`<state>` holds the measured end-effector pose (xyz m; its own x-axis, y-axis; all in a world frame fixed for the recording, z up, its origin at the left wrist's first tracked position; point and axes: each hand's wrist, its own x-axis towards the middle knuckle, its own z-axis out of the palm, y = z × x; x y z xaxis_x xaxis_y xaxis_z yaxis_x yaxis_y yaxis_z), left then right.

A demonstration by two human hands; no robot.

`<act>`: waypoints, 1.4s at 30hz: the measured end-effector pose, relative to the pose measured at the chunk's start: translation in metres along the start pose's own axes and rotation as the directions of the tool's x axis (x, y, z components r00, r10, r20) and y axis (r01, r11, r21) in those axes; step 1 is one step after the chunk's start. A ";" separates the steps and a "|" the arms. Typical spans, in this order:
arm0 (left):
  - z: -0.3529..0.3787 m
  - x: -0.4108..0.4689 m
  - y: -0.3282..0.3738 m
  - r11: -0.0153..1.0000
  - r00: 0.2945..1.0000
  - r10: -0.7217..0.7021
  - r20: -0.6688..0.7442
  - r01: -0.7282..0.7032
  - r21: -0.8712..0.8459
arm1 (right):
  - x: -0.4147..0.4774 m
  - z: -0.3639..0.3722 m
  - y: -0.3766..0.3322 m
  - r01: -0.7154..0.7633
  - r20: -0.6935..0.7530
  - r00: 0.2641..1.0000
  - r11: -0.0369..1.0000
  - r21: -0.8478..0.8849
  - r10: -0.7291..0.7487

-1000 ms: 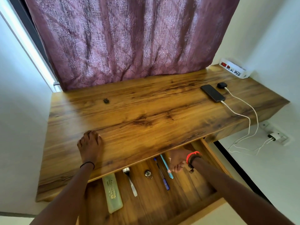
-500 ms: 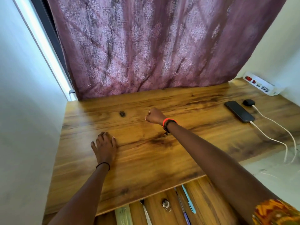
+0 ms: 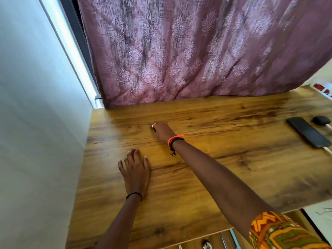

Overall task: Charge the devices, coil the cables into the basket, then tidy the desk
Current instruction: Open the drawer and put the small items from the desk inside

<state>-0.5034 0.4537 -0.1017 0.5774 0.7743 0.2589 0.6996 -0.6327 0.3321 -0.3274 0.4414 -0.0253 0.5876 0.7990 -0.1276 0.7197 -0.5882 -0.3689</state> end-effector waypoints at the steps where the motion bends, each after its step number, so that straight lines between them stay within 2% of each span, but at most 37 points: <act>1: 0.001 0.000 0.000 1.000 1.000 0.002 0.002 -0.002 0.008 | 0.000 0.000 0.000 0.002 -0.008 1.000 1.000 -0.013 -0.003; 4: 0.002 0.003 -0.003 1.000 0.999 -0.009 0.035 0.009 0.008 | 0.000 0.001 0.002 0.023 -0.065 0.998 1.000 -0.013 -0.024; 9: 0.000 0.007 -0.003 1.000 0.999 -0.016 0.051 0.016 -0.009 | -0.014 0.001 0.010 -0.011 -0.063 0.998 0.997 0.079 0.016; 13: -0.003 0.010 -0.005 0.999 0.997 -0.009 0.072 0.011 -0.030 | -0.043 -0.003 0.024 -0.043 -0.125 0.990 0.978 0.203 0.069; 16: -0.006 0.008 -0.003 0.999 0.997 0.010 0.082 -0.006 -0.054 | -0.075 -0.005 0.042 -0.119 -0.145 0.975 0.948 0.295 0.167; 19: -0.008 0.001 0.000 0.991 0.993 0.098 0.069 -0.091 -0.101 | -0.122 -0.008 0.061 -0.187 -0.172 0.951 0.921 0.343 0.257; 25: -0.013 -0.026 0.014 0.973 0.981 0.177 0.080 -0.163 -0.161 | -0.227 -0.018 0.093 -0.247 -0.178 0.915 0.853 0.460 0.362; 31: -0.010 -0.066 0.045 0.953 0.947 0.288 0.140 -0.269 -0.141 | -0.327 -0.030 0.121 -0.320 -0.025 0.923 0.803 0.503 0.384; 34: -0.010 -0.083 0.061 0.960 0.945 0.274 0.178 -0.259 -0.102 | -0.365 -0.025 0.140 -0.348 0.146 0.937 0.818 0.458 0.317; 37: -0.009 -0.099 0.073 0.957 0.939 0.289 0.188 -0.278 -0.082 | -0.390 -0.010 0.160 -0.414 0.285 0.904 0.825 0.386 0.320; 42: -0.009 -0.110 0.082 0.962 0.943 0.265 0.202 -0.244 -0.121 | -0.397 0.026 0.188 -0.490 0.197 0.871 0.831 0.263 0.451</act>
<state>-0.5138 0.3169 -0.0947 0.8145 0.5607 0.1491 0.4813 -0.7964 0.3662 -0.4352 0.0168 -0.0681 0.7632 0.4554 -0.4585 0.2134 -0.8473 -0.4863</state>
